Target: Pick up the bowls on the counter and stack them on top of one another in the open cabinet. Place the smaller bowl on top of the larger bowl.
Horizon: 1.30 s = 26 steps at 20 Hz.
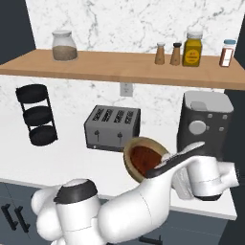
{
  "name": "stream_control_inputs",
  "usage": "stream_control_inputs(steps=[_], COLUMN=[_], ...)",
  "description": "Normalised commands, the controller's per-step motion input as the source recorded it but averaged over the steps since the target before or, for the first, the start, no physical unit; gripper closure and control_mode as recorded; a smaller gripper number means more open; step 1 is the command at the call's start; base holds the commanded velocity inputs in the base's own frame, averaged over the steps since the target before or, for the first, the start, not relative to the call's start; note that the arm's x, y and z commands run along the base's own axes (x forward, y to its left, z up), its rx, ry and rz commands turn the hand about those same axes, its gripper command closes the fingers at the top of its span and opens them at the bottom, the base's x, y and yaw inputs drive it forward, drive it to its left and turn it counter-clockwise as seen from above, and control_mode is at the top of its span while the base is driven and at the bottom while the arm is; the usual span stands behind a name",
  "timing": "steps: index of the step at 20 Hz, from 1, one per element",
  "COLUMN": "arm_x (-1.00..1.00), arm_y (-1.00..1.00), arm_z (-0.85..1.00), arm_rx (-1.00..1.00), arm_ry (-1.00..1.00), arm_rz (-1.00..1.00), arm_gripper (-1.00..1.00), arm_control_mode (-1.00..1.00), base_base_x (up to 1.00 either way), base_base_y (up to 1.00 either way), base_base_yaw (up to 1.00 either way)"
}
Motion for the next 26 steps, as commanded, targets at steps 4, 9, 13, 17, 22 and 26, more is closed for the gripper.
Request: stream_control_inputs(steps=[4, 9, 13, 17, 22, 26], arm_x=[-0.67, -0.24, 0.01, 0.16, 0.44, 0.78], arm_y=[0.36, 0.88, 1.00, 0.68, 0.30, 0.06], arm_z=[1.00, 1.00, 1.00, 1.00, 1.00, 1.00], arm_rx=[-0.02, -0.12, -0.17, -0.08, -0.01, 0.00], arm_ry=[-0.08, -0.11, -0.05, 0.00, 0.00, 0.00], arm_rz=[-0.04, -0.01, -0.10, -0.12, -0.10, -0.14], arm_gripper=[1.00, 1.00, 1.00, 1.00, 1.00, 1.00], arm_control_mode=[-1.00, -1.00, -1.00, -1.00, -1.00, -1.00], base_base_x=[0.00, 0.00, 0.00, 0.00, 0.00, 0.00], base_base_y=[0.00, 0.00, 0.00, 0.00, 0.00, 0.00], base_base_yaw=[0.00, 0.00, 0.00, 0.00, 0.00, 0.00])
